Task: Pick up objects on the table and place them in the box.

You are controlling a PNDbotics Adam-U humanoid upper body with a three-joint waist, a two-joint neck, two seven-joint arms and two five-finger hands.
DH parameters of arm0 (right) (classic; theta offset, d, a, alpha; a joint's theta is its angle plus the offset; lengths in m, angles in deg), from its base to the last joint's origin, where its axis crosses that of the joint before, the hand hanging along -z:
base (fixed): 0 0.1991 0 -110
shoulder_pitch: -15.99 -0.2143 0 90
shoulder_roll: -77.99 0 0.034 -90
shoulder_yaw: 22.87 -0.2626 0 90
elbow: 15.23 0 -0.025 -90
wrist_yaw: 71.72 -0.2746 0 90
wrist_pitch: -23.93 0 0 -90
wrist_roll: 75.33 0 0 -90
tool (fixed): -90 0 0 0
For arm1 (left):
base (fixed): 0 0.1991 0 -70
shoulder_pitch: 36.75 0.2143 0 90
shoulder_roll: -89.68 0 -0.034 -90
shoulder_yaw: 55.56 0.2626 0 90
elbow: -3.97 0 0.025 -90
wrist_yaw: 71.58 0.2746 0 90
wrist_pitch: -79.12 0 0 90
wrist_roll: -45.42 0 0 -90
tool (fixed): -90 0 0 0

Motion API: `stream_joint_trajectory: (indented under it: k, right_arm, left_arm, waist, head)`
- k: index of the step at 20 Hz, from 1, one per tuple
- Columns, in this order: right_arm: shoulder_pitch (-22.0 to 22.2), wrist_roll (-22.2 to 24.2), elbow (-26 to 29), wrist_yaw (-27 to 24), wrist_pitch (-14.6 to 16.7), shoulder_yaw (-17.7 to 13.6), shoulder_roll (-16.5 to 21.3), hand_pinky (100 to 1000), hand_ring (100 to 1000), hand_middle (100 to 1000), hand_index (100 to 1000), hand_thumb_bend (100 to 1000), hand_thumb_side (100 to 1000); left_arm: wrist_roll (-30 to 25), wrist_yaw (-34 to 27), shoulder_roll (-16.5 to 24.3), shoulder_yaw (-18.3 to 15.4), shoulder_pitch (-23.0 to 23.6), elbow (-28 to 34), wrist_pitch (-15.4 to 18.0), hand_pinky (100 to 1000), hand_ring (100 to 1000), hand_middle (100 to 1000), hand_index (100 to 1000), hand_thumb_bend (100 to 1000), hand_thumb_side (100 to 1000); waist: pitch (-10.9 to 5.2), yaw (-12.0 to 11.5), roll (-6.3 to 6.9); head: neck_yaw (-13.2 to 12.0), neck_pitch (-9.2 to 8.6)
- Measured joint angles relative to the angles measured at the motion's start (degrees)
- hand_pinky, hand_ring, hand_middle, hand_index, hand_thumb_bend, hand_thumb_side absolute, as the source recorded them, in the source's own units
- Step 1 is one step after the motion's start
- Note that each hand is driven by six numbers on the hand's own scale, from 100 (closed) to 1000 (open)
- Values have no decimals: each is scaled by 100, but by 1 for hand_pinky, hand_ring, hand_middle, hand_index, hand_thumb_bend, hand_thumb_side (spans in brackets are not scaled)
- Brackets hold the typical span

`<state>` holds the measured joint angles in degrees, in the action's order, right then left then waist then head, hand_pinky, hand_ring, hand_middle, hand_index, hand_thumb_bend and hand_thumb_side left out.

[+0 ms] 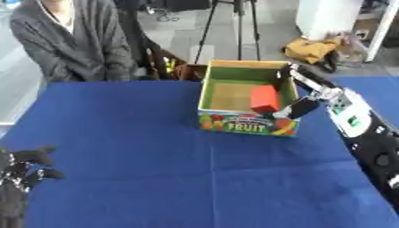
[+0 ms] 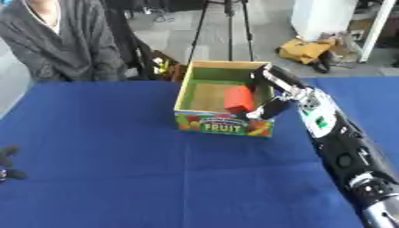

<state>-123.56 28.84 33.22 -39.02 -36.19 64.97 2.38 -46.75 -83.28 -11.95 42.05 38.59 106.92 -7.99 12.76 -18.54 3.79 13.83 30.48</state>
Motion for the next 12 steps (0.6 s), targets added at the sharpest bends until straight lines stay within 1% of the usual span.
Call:
stream_joint_trajectory:
  k: [2, 4, 5, 8, 12]
  right_arm:
    - [1, -91, -54, 55, -41, -20, 21, 860, 736, 499, 339, 166, 351]
    - [16, -213, -112, 94, -105, -32, 21, 860, 737, 502, 347, 162, 385]
    - [16, -289, -129, 100, -140, -33, 21, 860, 737, 502, 347, 162, 387]
    - [12, -465, -139, 101, -220, -33, 23, 853, 724, 470, 311, 143, 391]
    - [-55, -595, -139, 49, -313, -33, 68, 848, 716, 453, 289, 133, 386]
  left_arm:
    - [-39, -21, -17, 30, -6, 0, -7, 538, 831, 481, 611, 359, 838]
    - [-62, -39, -18, 55, -6, 0, -16, 538, 831, 481, 611, 359, 838]
    - [-69, -42, -22, 60, -6, 0, -21, 538, 831, 481, 611, 359, 838]
    - [-83, -45, -30, 61, -9, 0, -29, 538, 831, 481, 611, 360, 838]
    - [-90, -46, -30, 61, -24, 0, -24, 538, 831, 481, 611, 360, 837]
  waist:
    - [4, -25, 4]
    - [25, -39, 9]
    - [25, -48, 14]
    - [25, -51, 6]
    - [25, 11, -12]
  head:
    - [25, -26]
    - [37, -41]
    - [39, -41]
    - [43, -42]
    - [64, -42]
